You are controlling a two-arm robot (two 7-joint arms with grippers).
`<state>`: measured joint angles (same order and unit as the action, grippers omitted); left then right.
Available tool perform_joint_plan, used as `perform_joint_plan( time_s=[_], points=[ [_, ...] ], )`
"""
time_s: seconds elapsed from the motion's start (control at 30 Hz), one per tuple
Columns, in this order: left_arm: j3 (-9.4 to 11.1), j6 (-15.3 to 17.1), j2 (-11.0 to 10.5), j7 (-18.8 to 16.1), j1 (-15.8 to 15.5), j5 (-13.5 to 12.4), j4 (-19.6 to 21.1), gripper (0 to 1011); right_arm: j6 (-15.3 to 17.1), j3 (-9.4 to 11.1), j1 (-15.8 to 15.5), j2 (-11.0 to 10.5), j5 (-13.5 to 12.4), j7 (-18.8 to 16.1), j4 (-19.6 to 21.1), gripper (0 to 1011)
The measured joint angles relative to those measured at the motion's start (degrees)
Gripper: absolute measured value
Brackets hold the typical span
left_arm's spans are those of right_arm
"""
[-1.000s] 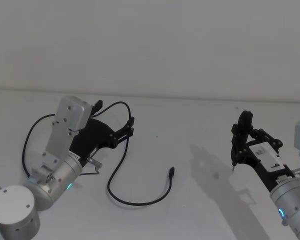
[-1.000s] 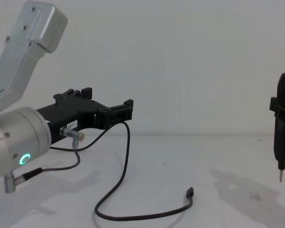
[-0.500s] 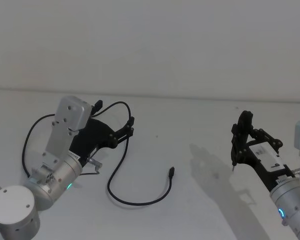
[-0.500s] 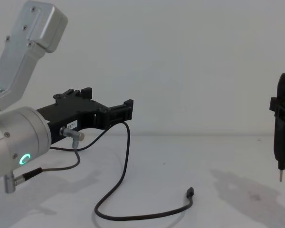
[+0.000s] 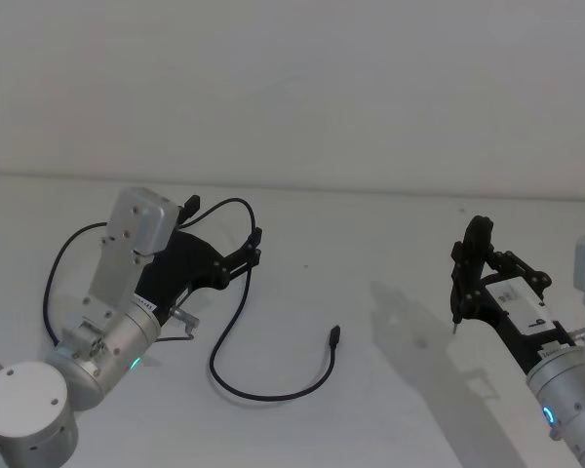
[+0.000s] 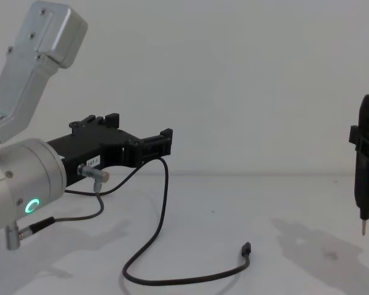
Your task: Pick up the data cable with the one hand.
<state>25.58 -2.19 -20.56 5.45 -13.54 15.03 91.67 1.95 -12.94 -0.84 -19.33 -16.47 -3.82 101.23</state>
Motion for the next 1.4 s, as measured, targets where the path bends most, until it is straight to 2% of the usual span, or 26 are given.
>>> perform_joint_plan(
  time_s=[0.37,0.6,0.87,1.17,1.4],
  points=[
    [0.1,0.0,-0.2,0.4,-0.1,-0.1,0.0,1002,0.0,0.0,0.0,0.0,0.0,0.0,0.0,268],
    [0.8,0.4,-1.6,2.9,-0.8,-0.8,0.1,1002,0.0,0.0,0.0,0.0,0.0,0.0,0.0,268],
    [1.9,1.0,-4.0,7.6,-1.9,-1.3,0.8,1002,0.0,0.0,0.0,0.0,0.0,0.0,0.0,268],
    [3.0,2.4,-7.8,14.7,-3.2,-1.3,2.5,1002,0.0,0.0,0.0,0.0,0.0,0.0,0.0,268],
    [4.2,4.7,-11.8,21.5,-4.8,-1.3,4.7,1002,0.0,0.0,0.0,0.0,0.0,0.0,0.0,268]
  ],
)
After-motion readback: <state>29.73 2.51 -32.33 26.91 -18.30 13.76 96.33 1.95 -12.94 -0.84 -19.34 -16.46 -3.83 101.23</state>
